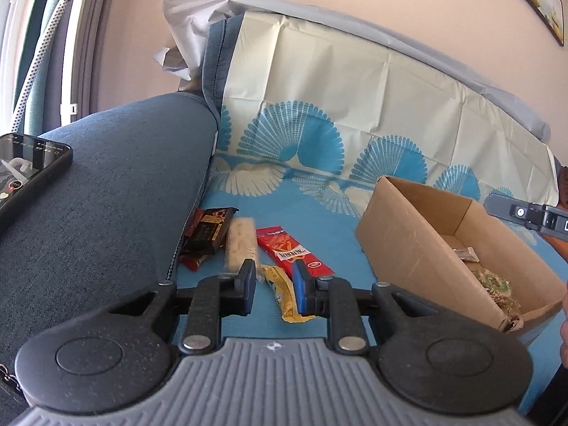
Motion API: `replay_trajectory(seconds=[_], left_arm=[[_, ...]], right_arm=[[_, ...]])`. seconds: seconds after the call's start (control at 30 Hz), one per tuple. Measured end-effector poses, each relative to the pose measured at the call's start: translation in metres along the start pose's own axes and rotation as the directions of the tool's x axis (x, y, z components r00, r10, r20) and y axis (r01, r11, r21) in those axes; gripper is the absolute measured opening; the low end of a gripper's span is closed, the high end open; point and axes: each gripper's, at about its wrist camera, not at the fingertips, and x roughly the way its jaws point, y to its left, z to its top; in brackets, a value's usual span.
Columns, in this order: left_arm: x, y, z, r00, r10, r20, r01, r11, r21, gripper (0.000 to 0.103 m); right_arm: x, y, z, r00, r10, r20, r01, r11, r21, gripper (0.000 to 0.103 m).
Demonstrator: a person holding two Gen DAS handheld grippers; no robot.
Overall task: Organize snacks
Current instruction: 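Move both tools back toward the remaining snacks on the sofa, then grasp the yellow wafer bar with the right tool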
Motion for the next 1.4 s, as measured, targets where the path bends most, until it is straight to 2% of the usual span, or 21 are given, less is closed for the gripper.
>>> replay_trajectory(seconds=[0.13,0.33,0.5,0.6,0.63,0.8,0.9,1.0,1.3,1.33,1.37,1.4], left_arm=[[0.004,0.010,0.001,1.000,-0.007,-0.011,0.007,0.998,-0.063,0.025],[0.003,0.032,0.002,1.000,-0.019,-0.010,0.017,0.982,-0.186,0.026],[-0.002,0.044,0.002,1.000,0.001,0.017,0.003,0.968,-0.252,0.027],[-0.002,0.040,0.004,1.000,0.010,0.013,-0.007,0.973,-0.233,0.028],[-0.002,0.040,0.004,1.000,0.013,0.012,-0.010,0.973,-0.229,0.030],[0.002,0.037,0.004,1.000,0.021,0.001,-0.020,0.976,-0.215,0.030],[0.006,0.036,0.004,1.000,0.028,-0.008,-0.029,0.978,-0.206,0.030],[0.009,0.034,0.004,0.999,0.042,-0.014,-0.044,0.980,-0.196,0.030],[0.013,0.030,0.003,0.997,0.069,-0.028,-0.072,0.982,-0.174,0.030],[0.013,0.030,0.003,0.997,0.071,-0.029,-0.075,0.982,-0.171,0.030],[0.013,0.030,0.003,0.997,0.072,-0.030,-0.077,0.983,-0.169,0.030],[0.014,0.029,0.003,0.997,0.074,-0.032,-0.078,0.983,-0.167,0.030]], right_arm=[[0.007,0.033,-0.005,0.996,0.084,-0.021,-0.085,0.996,-0.039,0.054],[0.022,0.065,-0.011,0.988,0.143,-0.061,-0.147,0.988,-0.057,0.053],[0.056,0.087,-0.006,0.972,0.179,-0.149,-0.190,0.979,-0.068,0.053],[0.089,0.101,-0.008,0.970,0.147,-0.194,-0.168,0.981,-0.094,0.054],[0.100,0.103,-0.011,0.967,0.143,-0.213,-0.164,0.983,-0.080,0.054],[0.142,0.102,-0.039,0.942,0.129,-0.311,-0.141,0.990,-0.015,0.054],[0.155,0.102,-0.053,0.922,0.136,-0.364,-0.154,0.988,-0.021,0.054],[0.162,0.105,-0.060,0.917,0.143,-0.373,-0.171,0.984,-0.044,0.054],[0.183,0.094,-0.065,0.880,0.169,-0.443,-0.165,0.985,0.047,0.054],[0.184,0.094,-0.067,0.875,0.168,-0.454,-0.164,0.985,0.048,0.050],[0.185,0.094,-0.070,0.871,0.164,-0.464,-0.163,0.986,0.042,0.035],[0.186,0.094,-0.072,0.867,0.159,-0.473,-0.163,0.986,0.031,0.026]])
